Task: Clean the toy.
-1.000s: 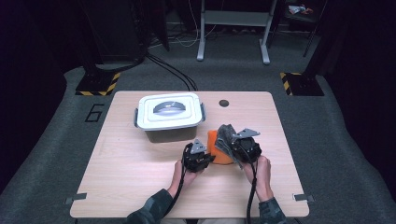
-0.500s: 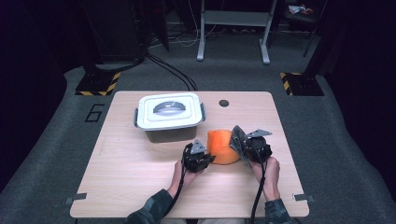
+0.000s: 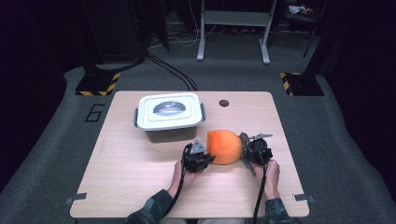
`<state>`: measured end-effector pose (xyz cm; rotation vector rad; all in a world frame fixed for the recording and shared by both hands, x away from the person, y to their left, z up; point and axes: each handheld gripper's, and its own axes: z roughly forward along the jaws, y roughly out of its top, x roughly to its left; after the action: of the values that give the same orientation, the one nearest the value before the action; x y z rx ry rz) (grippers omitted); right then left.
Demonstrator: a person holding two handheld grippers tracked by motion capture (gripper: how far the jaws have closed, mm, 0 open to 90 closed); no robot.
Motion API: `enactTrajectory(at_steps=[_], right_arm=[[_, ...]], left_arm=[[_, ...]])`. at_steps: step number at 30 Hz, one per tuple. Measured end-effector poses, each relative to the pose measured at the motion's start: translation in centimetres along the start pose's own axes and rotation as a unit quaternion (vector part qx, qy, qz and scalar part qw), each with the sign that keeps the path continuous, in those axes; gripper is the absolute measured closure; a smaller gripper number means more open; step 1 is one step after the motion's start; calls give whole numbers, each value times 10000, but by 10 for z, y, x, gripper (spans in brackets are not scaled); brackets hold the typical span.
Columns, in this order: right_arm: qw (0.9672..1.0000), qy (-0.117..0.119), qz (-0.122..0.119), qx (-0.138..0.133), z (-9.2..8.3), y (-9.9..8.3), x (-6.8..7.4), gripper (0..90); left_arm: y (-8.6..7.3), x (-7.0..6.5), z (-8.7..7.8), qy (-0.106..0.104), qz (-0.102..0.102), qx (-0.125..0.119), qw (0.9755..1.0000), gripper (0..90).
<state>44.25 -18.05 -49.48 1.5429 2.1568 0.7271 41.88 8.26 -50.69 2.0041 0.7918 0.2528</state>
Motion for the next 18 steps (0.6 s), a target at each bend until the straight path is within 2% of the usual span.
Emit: enactTrajectory(at_steps=[5,7,8,9,11,13,15,18], right_arm=[[9999,-18,51,-97,-6,-1,-3,747],[9998,-31,118,-162,-13,-2,-7,749],[9994,-29,208,-264,-22,-2,-10,749],[9994,-29,208,-264,-22,-2,-10,749],[9989,-24,235,-399,-33,-1,-11,749],[9976,11,184,-662,-51,4,-9,749],[9970,61,118,-765,-57,6,-8,749],[9949,185,-76,-986,-70,12,3,747]], left_arm=[[0,1,0,19,-12,10,10000,826],[-1,1,0,23,-13,20,10000,825],[-1,1,0,27,-20,19,10000,824],[-1,1,0,22,-29,16,10000,824],[-1,1,0,26,-20,4,10000,825],[-1,1,0,37,-9,2,10000,824],[-1,1,0,35,-6,1,10000,824],[-1,1,0,32,-9,-6,10000,824]])
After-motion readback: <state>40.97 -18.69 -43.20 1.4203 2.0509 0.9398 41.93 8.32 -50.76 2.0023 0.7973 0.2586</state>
